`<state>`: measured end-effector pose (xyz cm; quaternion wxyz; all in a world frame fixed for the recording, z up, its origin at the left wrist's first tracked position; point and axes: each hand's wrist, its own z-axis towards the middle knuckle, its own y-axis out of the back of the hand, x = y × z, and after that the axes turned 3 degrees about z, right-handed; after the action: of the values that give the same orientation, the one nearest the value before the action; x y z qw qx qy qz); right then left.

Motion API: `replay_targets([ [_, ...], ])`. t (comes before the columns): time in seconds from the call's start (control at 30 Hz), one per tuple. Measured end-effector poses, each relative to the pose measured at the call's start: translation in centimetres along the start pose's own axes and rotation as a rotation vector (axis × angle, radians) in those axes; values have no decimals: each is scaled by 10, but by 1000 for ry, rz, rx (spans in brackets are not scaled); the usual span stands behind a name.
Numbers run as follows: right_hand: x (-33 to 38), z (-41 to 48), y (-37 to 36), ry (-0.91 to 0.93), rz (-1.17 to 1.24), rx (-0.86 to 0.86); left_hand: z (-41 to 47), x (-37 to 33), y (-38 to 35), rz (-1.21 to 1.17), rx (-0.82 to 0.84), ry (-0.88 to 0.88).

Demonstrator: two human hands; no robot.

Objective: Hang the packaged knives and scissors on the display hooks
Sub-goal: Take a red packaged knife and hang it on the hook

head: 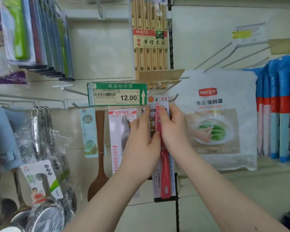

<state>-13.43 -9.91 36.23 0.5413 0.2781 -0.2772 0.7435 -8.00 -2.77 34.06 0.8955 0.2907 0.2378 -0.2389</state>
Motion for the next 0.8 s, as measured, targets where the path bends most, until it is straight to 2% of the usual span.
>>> replay_targets([
  [0.43, -10, 15, -6, -58, -41, -12, 14, 3, -2, 42, 41, 103],
  [0.8, -27, 22, -13, -30, -97, -26, 14, 15, -8, 106, 46, 20],
])
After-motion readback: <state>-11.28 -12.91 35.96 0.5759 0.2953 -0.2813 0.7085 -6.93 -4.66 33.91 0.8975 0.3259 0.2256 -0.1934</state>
